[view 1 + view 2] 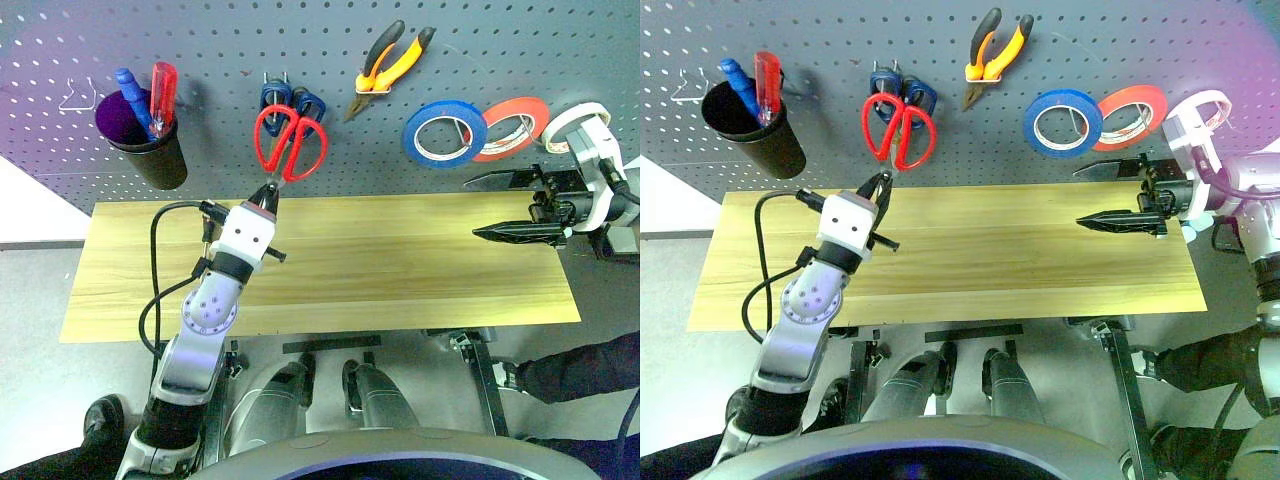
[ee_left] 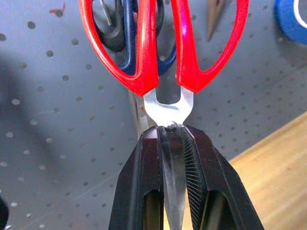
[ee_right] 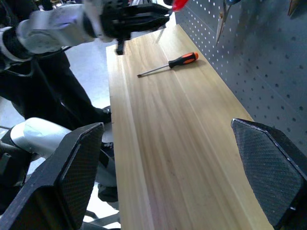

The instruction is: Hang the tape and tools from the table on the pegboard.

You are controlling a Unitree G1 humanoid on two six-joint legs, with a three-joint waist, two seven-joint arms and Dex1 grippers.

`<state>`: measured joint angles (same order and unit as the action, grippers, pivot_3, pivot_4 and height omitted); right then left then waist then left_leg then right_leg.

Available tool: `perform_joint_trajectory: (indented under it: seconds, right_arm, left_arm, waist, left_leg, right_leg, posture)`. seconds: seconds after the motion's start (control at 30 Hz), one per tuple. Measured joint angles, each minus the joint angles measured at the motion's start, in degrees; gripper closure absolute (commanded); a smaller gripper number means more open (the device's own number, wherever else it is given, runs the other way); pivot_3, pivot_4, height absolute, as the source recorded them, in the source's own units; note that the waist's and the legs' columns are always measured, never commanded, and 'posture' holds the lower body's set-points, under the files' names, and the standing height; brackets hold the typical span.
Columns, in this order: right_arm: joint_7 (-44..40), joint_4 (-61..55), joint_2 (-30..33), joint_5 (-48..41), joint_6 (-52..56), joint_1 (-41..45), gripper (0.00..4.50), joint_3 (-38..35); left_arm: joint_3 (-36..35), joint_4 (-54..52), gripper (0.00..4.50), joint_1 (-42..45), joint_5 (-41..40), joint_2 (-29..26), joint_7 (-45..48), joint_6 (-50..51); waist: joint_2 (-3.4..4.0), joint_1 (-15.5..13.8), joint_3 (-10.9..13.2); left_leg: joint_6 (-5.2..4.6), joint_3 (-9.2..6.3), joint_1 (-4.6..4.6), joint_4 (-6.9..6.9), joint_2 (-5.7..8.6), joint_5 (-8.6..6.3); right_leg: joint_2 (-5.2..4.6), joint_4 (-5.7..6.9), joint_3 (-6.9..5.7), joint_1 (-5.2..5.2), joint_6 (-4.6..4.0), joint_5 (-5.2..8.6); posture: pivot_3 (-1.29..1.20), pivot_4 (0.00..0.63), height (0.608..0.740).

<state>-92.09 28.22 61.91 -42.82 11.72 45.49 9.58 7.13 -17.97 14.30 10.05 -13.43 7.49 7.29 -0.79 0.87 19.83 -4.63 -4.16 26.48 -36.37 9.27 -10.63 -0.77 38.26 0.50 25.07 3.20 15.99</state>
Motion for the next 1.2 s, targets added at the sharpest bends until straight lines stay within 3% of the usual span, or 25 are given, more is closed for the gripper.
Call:
perform_joint_trajectory:
  seconds: [0.53,0.6,0.97,1.2]
  right_arm:
    - [0.0,-8.5,0.2,-2.5,3.9,-4.8,0.0,-3.9]
    - [0.0,-9.0,0.2,-2.5,4.2,-5.0,0.0,-4.3]
    - [0.0,-11.8,-0.1,-5.8,8.3,-6.2,0.0,-8.9]
    - [0.0,-11.9,-2.5,-9.8,15.1,-3.9,0.0,-15.4]
  left_arm:
    - [-1.7,20.3,4.24,11.6,1.9,1.2,-4.8,-8.8]
    - [-2.0,22.1,3.46,12.7,0.5,2.0,-4.0,-9.4]
    - [-2.0,25.8,0.12,13.0,0.5,2.8,-4.0,-10.0]
    - [-1.9,24.8,0.06,11.1,1.0,1.3,-3.1,-10.3]
  waist:
    - [0.05,0.0,0.0]
    - [0.07,0.0,0.0]
    - [0.06,0.2,0.0]
    - [0.06,0.2,0.0]
  left_leg:
    - [-0.17,0.04,0.0,-0.71,0.0,-0.23]
    - [-0.18,0.06,0.0,-0.76,0.0,-0.25]
    - [-0.11,0.1,0.02,-0.76,0.0,-0.2]
    - [-0.16,0.14,0.02,-0.72,-0.01,-0.23]
  right_leg:
    - [0.01,0.28,-0.02,-0.19,0.24,-0.14]
    - [0.01,0.28,-0.02,-0.22,0.28,-0.16]
    - [-0.01,0.28,-0.01,-0.18,0.3,-0.18]
    - [-0.01,0.3,0.01,-0.15,0.29,-0.18]
  posture:
    - [-0.14,0.341,0.74]
    - [-0.14,0.341,0.74]
    - [-0.14,0.34,0.74]
    - [-0.13,0.343,0.74]
